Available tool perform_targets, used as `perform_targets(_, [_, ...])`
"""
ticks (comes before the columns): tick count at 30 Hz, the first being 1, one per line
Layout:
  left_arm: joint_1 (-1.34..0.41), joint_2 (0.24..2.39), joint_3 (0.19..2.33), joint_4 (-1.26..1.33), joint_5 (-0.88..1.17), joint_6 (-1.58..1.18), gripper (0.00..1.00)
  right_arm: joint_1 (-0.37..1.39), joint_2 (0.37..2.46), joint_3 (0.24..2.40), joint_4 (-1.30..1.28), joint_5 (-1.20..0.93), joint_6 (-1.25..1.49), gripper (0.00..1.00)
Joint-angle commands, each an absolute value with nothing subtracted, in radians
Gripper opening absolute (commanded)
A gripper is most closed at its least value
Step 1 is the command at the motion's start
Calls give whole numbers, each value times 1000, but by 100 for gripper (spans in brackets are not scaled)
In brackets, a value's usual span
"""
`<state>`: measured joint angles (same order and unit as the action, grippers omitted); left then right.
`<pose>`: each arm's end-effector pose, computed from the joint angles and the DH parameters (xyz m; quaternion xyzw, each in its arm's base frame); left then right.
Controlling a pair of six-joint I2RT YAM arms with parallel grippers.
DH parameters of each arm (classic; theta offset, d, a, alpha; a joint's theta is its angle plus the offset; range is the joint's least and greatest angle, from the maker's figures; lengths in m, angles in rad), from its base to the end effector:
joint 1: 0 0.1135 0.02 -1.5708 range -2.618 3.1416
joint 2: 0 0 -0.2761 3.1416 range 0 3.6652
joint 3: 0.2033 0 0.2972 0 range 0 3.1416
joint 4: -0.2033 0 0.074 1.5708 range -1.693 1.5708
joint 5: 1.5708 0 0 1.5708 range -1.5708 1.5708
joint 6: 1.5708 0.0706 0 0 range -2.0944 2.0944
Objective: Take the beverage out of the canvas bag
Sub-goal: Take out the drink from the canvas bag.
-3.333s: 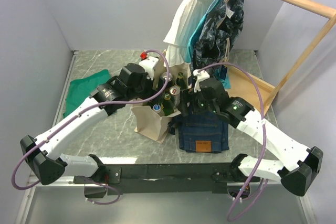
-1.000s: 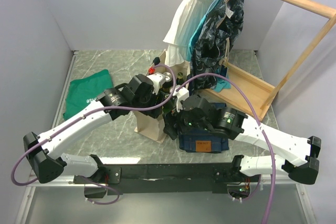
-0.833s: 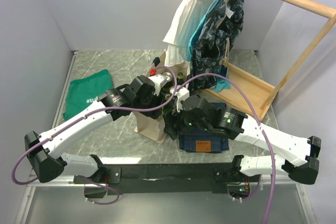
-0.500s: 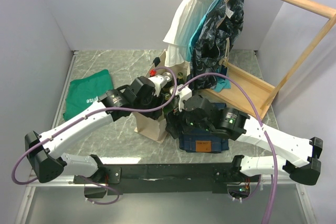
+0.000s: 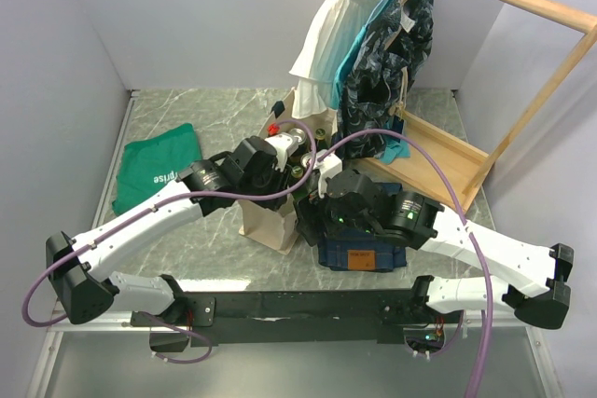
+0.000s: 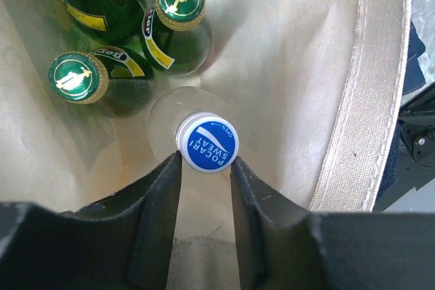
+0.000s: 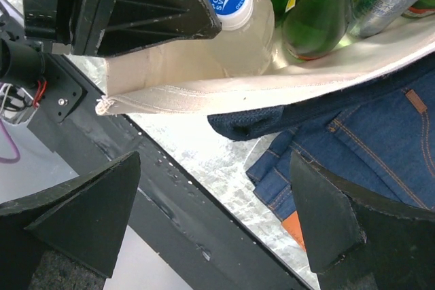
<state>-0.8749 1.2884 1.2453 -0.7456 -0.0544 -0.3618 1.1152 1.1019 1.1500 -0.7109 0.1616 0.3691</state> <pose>0.2198 -0.2572 0.3236 0.2245 0.8965 -0.2004 0.3250 0.1406 0.2611 0.3453 -0.2935 0.8471 0.2420 0.3712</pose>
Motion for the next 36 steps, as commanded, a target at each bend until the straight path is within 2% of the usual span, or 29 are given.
perform_targets(1, [-888,1296,1241,-707,-43,-371,37,1123,1097,1146,-703,189,360,96])
perform_targets(5, [-888,1304,1238,-704,-48,-373,15,1123,1094,1143,-701,199,359,96])
perform_targets(7, [-888,1304,1238,-701,-49,-376,14,1123,1092,1140,-701,204,359,96])
perform_targets(8, [-888,1304,1239,-700,-48,-376,22,1123,1094,1143,-704,206,359,97])
perform_targets(10, [-890,1304,1243,-701,-45,-377,28,1121,1094,1141,-706,207,360,97])
perform_targets(11, [-890,1304,1243,-701,-43,-377,34,1123,1091,1141,-706,209,359,97])
perform_targets(13, [-890,1299,1246,-707,-48,-376,54,1123,1091,1140,-706,215,359,97])
perform_targets(14, [-890,1296,1247,-712,-51,-376,60,1121,1091,1137,-709,218,359,97])
perform_targets(17, [-890,1295,1256,-724,-60,-376,70,1123,1092,1135,-709,227,353,98])
perform_targets(20, [-891,1292,1258,-719,-57,-377,73,1123,1098,1135,-710,235,348,98])
perform_targets(29, [-891,1305,1238,-684,-71,-379,68,1121,1114,1134,-709,244,347,99])
perform_targets(36, [-893,1293,1207,-637,-92,-394,70,1123,1114,1132,-706,252,345,100])
